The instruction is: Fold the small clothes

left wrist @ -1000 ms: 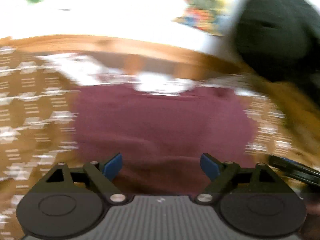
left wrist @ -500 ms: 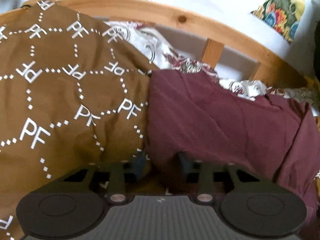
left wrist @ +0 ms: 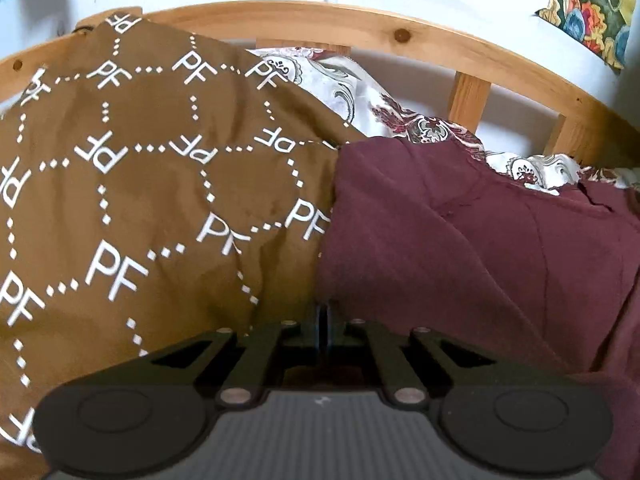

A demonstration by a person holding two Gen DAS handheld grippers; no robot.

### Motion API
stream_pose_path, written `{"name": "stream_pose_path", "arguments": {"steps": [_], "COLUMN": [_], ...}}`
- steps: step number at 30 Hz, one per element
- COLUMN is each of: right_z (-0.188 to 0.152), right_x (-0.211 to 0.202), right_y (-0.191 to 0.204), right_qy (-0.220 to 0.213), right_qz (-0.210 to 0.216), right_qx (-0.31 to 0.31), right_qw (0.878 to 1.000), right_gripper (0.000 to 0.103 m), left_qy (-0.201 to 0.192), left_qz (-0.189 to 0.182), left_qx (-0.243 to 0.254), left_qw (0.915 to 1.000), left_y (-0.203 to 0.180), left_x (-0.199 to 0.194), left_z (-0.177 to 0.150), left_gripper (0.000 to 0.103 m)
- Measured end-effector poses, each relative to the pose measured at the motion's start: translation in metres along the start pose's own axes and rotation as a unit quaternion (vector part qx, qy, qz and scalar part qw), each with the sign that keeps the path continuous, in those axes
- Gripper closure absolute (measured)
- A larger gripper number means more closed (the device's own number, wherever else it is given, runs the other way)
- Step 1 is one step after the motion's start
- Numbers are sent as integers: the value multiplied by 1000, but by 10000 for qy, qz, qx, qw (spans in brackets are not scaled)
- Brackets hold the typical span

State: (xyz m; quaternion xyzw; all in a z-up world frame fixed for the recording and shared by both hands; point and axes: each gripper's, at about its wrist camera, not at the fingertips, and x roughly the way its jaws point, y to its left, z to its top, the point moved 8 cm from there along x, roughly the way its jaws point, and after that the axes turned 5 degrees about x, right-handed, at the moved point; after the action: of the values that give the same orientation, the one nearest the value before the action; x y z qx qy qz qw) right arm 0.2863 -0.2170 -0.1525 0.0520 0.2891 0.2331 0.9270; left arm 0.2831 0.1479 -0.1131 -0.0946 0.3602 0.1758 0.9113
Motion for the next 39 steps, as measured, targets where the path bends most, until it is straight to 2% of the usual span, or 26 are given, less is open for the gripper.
{"name": "stream_pose_path", "arguments": {"steps": [1, 2, 3, 4, 5, 6, 9, 13, 15, 18, 21, 27, 28, 29, 30, 31, 32, 34, 37, 39], "right_z": [-2, -5, -6, -8, -8, -8, -8, -6, -7, -6, -2, -1, -3, -6, -9, -12, -16, -24, -34, -28], "right_x": [1, 2, 3, 3, 3, 3, 1, -2, -3, -4, -6, -6, -5, -2, 1, 3, 2, -1, -7, -13], "right_y": [2, 3, 5, 6, 7, 7, 8, 14, 17, 19, 18, 30, 33, 35, 37, 40, 42, 47, 56, 57], "right_qy": [35, 57, 69, 67, 61, 53, -20, -153, -175, -202, -293, -267, -201, -87, 27, 126, 230, 397, 522, 465], "right_qz": [-30, -51, -76, -96, -113, -122, -159, -172, -200, -237, -318, -184, -161, -144, -167, -237, -304, -243, -257, -237], "right_qx": [-70, -138, -226, -281, -329, -348, -401, -549, -669, -643, -458, -394, -398, -418, -473, -568, -690, -789, -1064, -1010], "right_qw": [10000, 9999, 9997, 9995, 9994, 9993, 9991, 9982, 9974, 9974, 9980, 9987, 9989, 9990, 9987, 9980, 9969, 9958, 9926, 9935], "right_gripper": [1, 1, 1, 1, 1, 1, 1, 1, 1, 1, 4, 28, 38, 56, 67, 83, 90, 95, 95, 93], "left_qy": [16, 42, 72, 85, 63, -1, -101, 5, -55, -143, -3, 62, 57, 44, 25, 5, -20, -29, 64, 144], "left_qz": [-18, -30, -41, -34, -17, 14, 8, 27, -59, -117, -127, -513, -568, -616, -656, -680, -713, -807, -985, -986], "left_qx": [-34, -43, -36, -32, -29, -14, 145, 394, 529, 794, 939, 786, 787, 792, 798, 790, 758, 629, 412, 375], "left_qw": [10000, 10000, 10000, 10000, 10000, 10000, 9998, 9992, 9986, 9967, 9955, 9956, 9953, 9949, 9946, 9946, 9946, 9948, 9943, 9943], "left_y": [0, 0, -1, -1, -1, -1, -7, -16, -22, -29, -35, -39, -40, -41, -43, -44, -45, -48, -59, -65], "left_x": [-1, -2, -3, -5, -7, -11, -23, -38, -50, -65, -70, -82, -83, -84, -85, -85, -85, -80, -68, -58], "left_z": [-1, -2, -3, -4, -5, -7, -13, -24, -32, -43, -54, -67, -68, -68, -67, -66, -64, -60, -55, -54], "left_gripper": [95, 86, 72, 61, 41, 30, 17, 11, 3, 1, 1, 1, 1, 1, 1, 1, 1, 1, 1, 1]}}
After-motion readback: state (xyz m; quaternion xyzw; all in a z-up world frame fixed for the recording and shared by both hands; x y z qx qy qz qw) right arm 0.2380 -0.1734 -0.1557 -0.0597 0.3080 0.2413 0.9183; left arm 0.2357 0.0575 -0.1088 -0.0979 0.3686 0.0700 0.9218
